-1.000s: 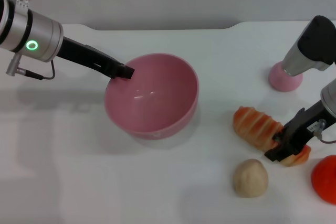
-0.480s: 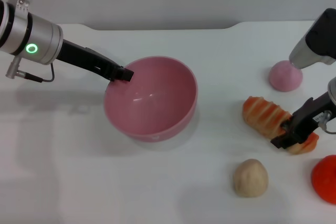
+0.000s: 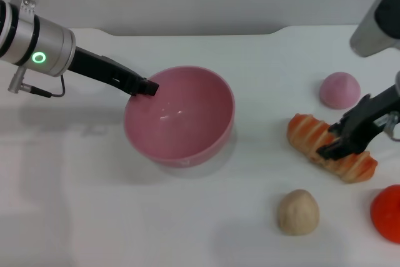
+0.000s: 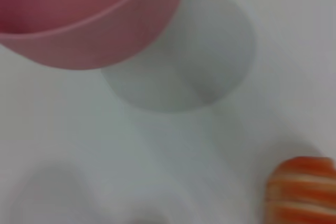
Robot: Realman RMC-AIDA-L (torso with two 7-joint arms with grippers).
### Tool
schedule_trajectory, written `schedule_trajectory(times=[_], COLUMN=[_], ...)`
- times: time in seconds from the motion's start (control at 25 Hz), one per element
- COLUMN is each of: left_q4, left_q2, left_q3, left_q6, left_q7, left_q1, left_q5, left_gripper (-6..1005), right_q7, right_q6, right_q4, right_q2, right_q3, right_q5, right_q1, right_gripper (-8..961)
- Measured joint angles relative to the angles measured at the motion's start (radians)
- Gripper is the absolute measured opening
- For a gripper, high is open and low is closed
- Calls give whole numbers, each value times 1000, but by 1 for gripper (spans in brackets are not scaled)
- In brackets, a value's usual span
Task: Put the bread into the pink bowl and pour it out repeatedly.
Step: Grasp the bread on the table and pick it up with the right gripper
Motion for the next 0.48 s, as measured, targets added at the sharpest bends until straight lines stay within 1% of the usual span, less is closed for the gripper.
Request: schedule_trajectory(times=[0.08, 0.28, 0.48], left_q4=[-1, -2, -2], left_q2=[0, -1, -2], left_q3=[0, 7, 17], left_q6=[-3, -5, -6], left_q7=[0, 0, 0], left_q1=[2, 2, -3], left_q5=[0, 0, -1], left_gripper=[46, 46, 46], right_q7=[5, 9, 4], right_q6=[0, 21, 62], right_q4=[-19, -20, -7], right_q2=[-2, -3, 1], right_q3=[16, 54, 39], right_q5=[-26, -59, -59], right_q1=[-3, -13, -32], right_gripper=[533, 551, 569])
